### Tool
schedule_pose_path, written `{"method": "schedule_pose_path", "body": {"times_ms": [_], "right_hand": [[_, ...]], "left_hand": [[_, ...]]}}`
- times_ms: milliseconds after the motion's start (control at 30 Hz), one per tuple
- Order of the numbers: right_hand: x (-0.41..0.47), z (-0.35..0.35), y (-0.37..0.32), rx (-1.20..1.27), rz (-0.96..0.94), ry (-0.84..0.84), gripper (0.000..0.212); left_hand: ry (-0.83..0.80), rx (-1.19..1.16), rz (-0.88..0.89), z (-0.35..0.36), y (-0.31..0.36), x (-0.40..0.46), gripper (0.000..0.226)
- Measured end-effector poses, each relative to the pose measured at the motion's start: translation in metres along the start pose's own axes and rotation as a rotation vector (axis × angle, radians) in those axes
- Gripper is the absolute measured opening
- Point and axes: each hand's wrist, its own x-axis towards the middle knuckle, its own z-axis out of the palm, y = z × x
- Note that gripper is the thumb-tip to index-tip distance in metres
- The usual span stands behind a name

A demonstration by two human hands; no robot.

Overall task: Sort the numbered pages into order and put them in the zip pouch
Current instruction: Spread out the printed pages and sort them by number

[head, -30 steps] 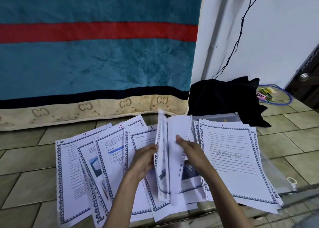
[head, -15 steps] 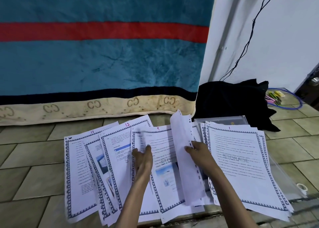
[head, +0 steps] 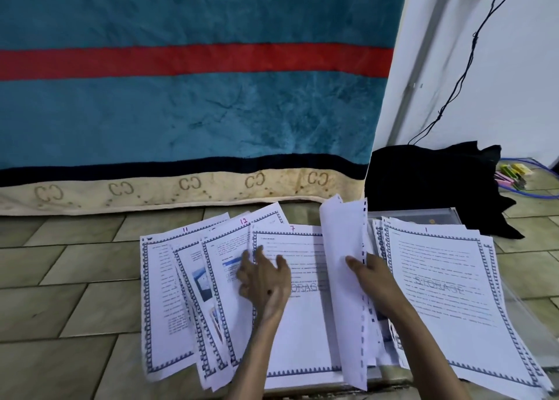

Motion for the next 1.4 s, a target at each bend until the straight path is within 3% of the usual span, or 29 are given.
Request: {"method": "schedule_pose_path", "body": {"times_ms": [67, 133, 233, 333, 400, 467, 567, 633, 800, 900, 967, 1100, 1200, 1233, 1333, 1400], "right_hand": [[-0.005, 0.002, -0.006, -0.009, 0.004, -0.022, 0.036], [-0.008, 0.008, -0.01, 0.011, 0.003, -0.062, 0.03], [-0.009, 0.024, -0.013, 0.037, 0.009, -0.154, 0.045], [-0.015, 0.036, -0.019, 0.06, -0.041, -0.23, 0.04], [-0.015, 0.041, -0.02, 0.019, -0.083, -0.206, 0.034], [-0.012, 0.042, -0.017, -0.018, -0.071, -0.15, 0.032], [-0.005, 0.044, -0.013, -0.037, -0.038, -0.151, 0.036], [-0.003, 0.046, -0.012, -0.032, -0.036, -0.171, 0.035], [-0.001, 0.05, -0.012, -0.02, -0.012, -0.195, 0.035], [-0.001, 0.049, -0.01, -0.021, -0.004, -0.189, 0.042], [-0.002, 0.048, -0.01, -0.014, -0.002, -0.185, 0.044], [-0.008, 0.045, -0.022, -0.028, -0.009, -0.178, 0.038], [-0.016, 0.049, -0.034, 0.003, -0.038, -0.245, 0.046], [-0.02, 0.052, -0.038, 0.009, -0.046, -0.277, 0.045], [-0.023, 0.067, -0.037, -0.157, -0.128, -0.295, 0.045], [-0.019, 0.077, -0.03, -0.308, -0.151, -0.233, 0.041]], "left_hand": [[-0.019, -0.022, -0.078, -0.008, -0.012, 0.007, 0.052], [-0.088, -0.203, -0.038, -0.007, -0.017, 0.01, 0.046], [-0.248, -0.565, 0.0, -0.005, -0.004, 0.002, 0.055], [-0.503, -0.775, -0.101, 0.0, 0.01, -0.007, 0.063], [-0.561, -0.891, -0.189, -0.002, 0.01, -0.008, 0.064], [-0.428, -0.887, -0.208, -0.009, 0.002, -0.005, 0.059], [0.002, -0.312, -0.107, -0.023, -0.029, 0.015, 0.045], [0.078, -0.146, -0.178, -0.034, -0.04, 0.023, 0.049], [0.094, -0.207, -0.282, -0.042, -0.042, 0.037, 0.055], [0.051, -0.072, -0.149, -0.041, -0.036, 0.035, 0.037], [0.019, -0.047, -0.029, -0.04, -0.027, 0.027, 0.038], [-0.295, -0.443, 0.101, -0.03, -0.005, 0.005, 0.054], [-0.424, -0.601, 0.026, -0.023, 0.006, -0.002, 0.073], [-0.436, -0.646, -0.012, -0.022, 0.006, -0.002, 0.067], [-0.32, -0.695, -0.052, -0.027, -0.004, 0.009, 0.024], [-0.145, -0.542, -0.036, -0.038, -0.022, 0.021, 0.021]]}}
